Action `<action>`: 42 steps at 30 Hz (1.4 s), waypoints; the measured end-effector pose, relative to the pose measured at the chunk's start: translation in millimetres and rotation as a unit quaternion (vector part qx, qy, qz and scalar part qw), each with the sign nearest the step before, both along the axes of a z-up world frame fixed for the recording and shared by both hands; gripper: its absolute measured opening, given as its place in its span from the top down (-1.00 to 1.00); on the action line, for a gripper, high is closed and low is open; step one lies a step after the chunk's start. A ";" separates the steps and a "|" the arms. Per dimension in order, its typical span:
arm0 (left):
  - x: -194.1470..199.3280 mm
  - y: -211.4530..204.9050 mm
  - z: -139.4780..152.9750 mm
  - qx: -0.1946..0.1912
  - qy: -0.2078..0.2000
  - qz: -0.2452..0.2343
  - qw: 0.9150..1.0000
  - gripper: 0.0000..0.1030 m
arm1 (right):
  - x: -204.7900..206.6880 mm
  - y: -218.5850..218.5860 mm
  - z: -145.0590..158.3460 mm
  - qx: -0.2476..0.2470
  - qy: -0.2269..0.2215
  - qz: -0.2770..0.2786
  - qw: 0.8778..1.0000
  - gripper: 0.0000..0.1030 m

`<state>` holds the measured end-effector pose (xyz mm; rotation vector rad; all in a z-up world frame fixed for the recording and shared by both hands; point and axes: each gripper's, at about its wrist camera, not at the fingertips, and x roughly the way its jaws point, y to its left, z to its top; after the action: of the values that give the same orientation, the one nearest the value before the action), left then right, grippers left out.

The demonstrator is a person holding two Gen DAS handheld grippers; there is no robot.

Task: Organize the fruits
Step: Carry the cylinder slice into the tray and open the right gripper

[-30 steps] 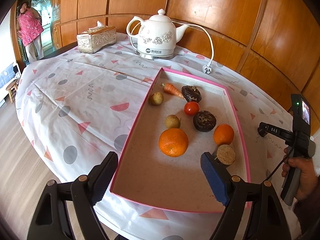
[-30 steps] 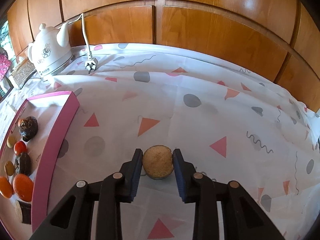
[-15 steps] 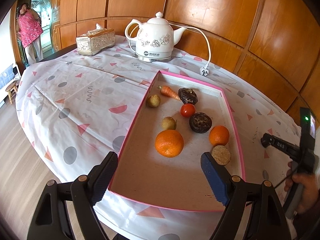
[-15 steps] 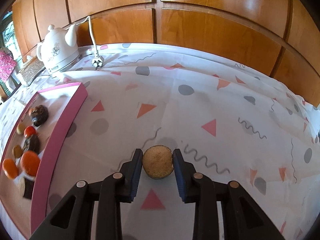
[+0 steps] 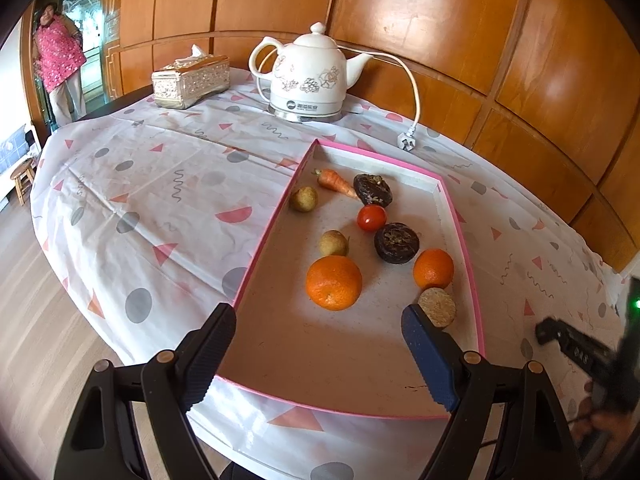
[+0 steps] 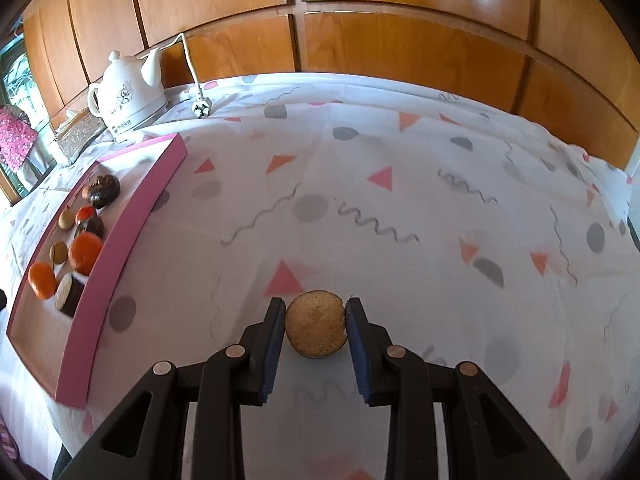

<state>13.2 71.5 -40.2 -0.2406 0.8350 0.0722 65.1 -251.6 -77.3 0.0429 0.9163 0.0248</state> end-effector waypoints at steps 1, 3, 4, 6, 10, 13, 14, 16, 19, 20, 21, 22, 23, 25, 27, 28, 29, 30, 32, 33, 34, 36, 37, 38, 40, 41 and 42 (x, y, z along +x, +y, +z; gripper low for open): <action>-0.7 2.7 0.0 -0.006 0.002 0.004 1.000 -0.66 | -5.4 -0.7 0.1 0.002 -0.002 -0.002 1.000 0.40; -2.7 9.3 0.4 -0.014 0.004 0.018 1.000 -0.66 | -12.2 -1.0 0.1 0.006 -0.005 -0.003 1.000 0.40; -4.1 12.8 0.8 -0.017 0.003 0.025 1.000 -0.66 | -16.2 -0.8 -0.1 0.006 -0.007 -0.002 1.000 0.40; -7.9 18.3 1.5 -0.020 0.003 0.039 0.999 -0.66 | -22.0 0.4 -0.2 0.002 -0.010 0.002 1.000 0.40; -13.6 25.2 1.2 -0.023 0.003 0.052 0.998 -0.69 | -31.9 6.6 -0.2 -0.008 -0.014 0.014 1.000 0.40; -16.6 30.1 2.9 -0.024 -0.002 0.063 0.998 -0.70 | -32.8 12.9 3.1 -0.003 -0.014 0.026 1.000 0.40; -17.8 31.9 3.6 -0.023 -0.004 0.067 0.997 -0.72 | -32.5 17.4 6.5 -0.001 -0.017 0.035 0.999 0.40; -19.4 34.7 5.5 -0.021 -0.008 0.074 0.997 -0.72 | -30.7 27.5 13.3 0.009 -0.020 0.054 0.998 0.40; -21.9 38.1 7.5 -0.015 -0.015 0.084 0.996 -0.75 | -25.1 47.2 24.2 0.026 -0.026 0.090 0.995 0.40; -21.7 39.1 7.3 -0.014 -0.016 0.086 0.996 -0.75 | -23.8 53.1 26.5 0.028 -0.027 0.099 0.994 0.40; -21.7 39.8 6.9 -0.014 -0.016 0.087 0.996 -0.76 | -22.0 62.0 30.4 0.030 -0.029 0.113 0.993 0.40; -21.7 40.3 6.3 -0.013 -0.015 0.087 0.996 -0.76 | -20.4 69.1 33.3 0.032 -0.031 0.123 0.991 0.40; -21.5 40.7 5.5 -0.012 -0.014 0.088 0.996 -0.76 | -17.6 80.1 37.9 0.035 -0.033 0.140 0.989 0.40; -21.2 41.9 3.9 -0.013 -0.011 0.089 0.996 -0.76 | -13.7 94.3 43.7 0.042 -0.036 0.161 0.985 0.40; -21.2 43.8 3.2 -0.014 -0.011 0.092 0.996 -0.76 | -9.3 113.0 50.0 0.055 -0.035 0.192 0.979 0.40; -20.8 44.5 2.6 -0.015 -0.010 0.093 0.996 -0.76 | -7.1 123.1 51.9 0.060 -0.034 0.207 0.976 0.40; -20.6 45.3 1.9 -0.016 -0.009 0.094 0.995 -0.76 | -6.3 130.0 52.8 0.061 -0.033 0.215 0.974 0.40; -20.5 45.8 1.3 -0.017 -0.008 0.095 0.995 -0.76 | -4.4 140.8 54.1 0.064 -0.031 0.229 0.971 0.40; -20.1 46.9 0.2 -0.017 -0.007 0.096 0.995 -0.76 | -1.5 159.1 54.7 0.065 -0.028 0.252 0.965 0.40; -20.0 47.1 0.0 -0.018 -0.007 0.096 0.995 -0.76 | 0.4 166.1 54.1 0.065 -0.026 0.260 0.963 0.40; -20.0 47.6 -0.3 -0.019 -0.007 0.097 0.995 -0.76 | 3.1 175.5 52.6 0.062 -0.024 0.268 0.961 0.40; -20.0 48.4 -0.6 -0.019 -0.006 0.097 0.995 -0.76 | 8.5 186.0 50.0 0.062 -0.017 0.276 0.959 0.40; -20.0 48.9 -1.0 -0.019 -0.006 0.098 0.995 -0.76 | 11.4 190.3 47.5 0.064 -0.012 0.280 0.958 0.40; -19.9 48.9 -1.3 -0.020 -0.005 0.098 0.995 -0.76 | 15.0 195.4 44.0 0.064 -0.008 0.279 0.958 0.40; -19.8 49.2 -1.8 -0.020 -0.004 0.097 0.995 -0.76 | 21.4 201.8 36.8 0.064 0.004 0.276 0.959 0.39; -19.5 49.1 -2.1 -0.020 -0.004 0.097 0.995 -0.76 | 22.9 203.3 34.7 0.069 0.008 0.275 0.959 0.35; -19.3 49.0 -2.5 -0.020 -0.003 0.096 0.995 -0.76 | 24.0 204.4 33.0 0.073 0.010 0.274 0.959 0.32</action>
<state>-6.1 120.6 -42.7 -0.3579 0.8071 0.2359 89.0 -47.2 -44.3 -0.0752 0.9226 0.6097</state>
